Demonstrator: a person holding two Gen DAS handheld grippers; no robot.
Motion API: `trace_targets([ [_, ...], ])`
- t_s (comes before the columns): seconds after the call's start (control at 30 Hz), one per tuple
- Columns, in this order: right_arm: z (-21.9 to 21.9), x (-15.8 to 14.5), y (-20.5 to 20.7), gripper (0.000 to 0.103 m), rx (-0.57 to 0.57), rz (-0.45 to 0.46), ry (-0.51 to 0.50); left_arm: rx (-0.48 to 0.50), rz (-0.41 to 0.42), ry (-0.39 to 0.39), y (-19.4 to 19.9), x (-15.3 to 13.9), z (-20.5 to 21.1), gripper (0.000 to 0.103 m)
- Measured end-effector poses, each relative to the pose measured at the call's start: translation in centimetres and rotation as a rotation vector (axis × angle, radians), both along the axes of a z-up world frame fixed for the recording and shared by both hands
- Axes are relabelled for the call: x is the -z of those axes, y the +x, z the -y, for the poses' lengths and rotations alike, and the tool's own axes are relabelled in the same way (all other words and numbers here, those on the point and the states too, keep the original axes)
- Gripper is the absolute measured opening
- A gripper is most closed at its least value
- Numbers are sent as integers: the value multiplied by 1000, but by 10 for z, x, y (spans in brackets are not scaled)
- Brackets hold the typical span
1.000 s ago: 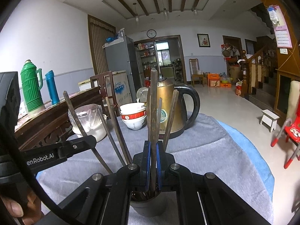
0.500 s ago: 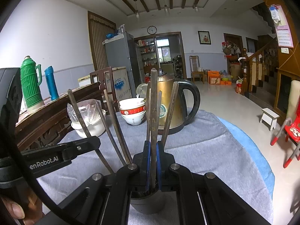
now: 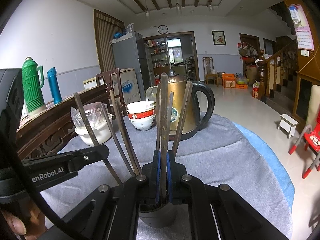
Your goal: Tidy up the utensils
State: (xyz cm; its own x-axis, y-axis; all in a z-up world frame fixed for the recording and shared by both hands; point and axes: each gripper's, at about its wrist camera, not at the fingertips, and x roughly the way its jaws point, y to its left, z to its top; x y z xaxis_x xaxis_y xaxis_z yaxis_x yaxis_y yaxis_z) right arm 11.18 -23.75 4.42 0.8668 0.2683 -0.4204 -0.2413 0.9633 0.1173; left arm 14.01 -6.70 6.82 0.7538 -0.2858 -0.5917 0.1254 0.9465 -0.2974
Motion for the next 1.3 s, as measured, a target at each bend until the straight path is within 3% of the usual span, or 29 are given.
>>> trace_targets([
  [0.5, -1, 0, 5, 7, 1, -15, -8, 10, -45, 0, 7, 5, 1, 7],
  [0.67, 3, -6, 7, 12, 32, -20, -27, -9, -15, -38, -1, -12, -11, 8],
  [0.73, 7, -12, 5, 15, 52, -12, -22, -29, 10, -44, -7, -21, -18, 15],
  [0.77, 9, -16, 3, 23, 61, -5, -20, -46, 20, -49, -10, -25, -23, 27],
  [0.8, 11, -20, 1, 39, 76, 6, -25, -59, 28, -55, -12, -28, -27, 40],
  [0.83, 13, -24, -2, 52, 87, 18, -23, -72, 41, -60, -16, -32, -31, 44],
  [0.87, 15, -27, -6, 74, 89, 30, -15, -80, 52, -58, -20, -35, -33, 50],
  [0.93, 19, -37, -19, 75, 97, 78, -1, -96, 65, -45, -27, -41, -38, 55],
  [1.17, 20, -51, -59, 76, 76, 98, -20, -142, 81, 50, -53, -42, -47, 80],
  [1.3, 17, -40, -80, 79, 50, 53, -24, -145, 52, 105, -61, -29, -45, 82],
])
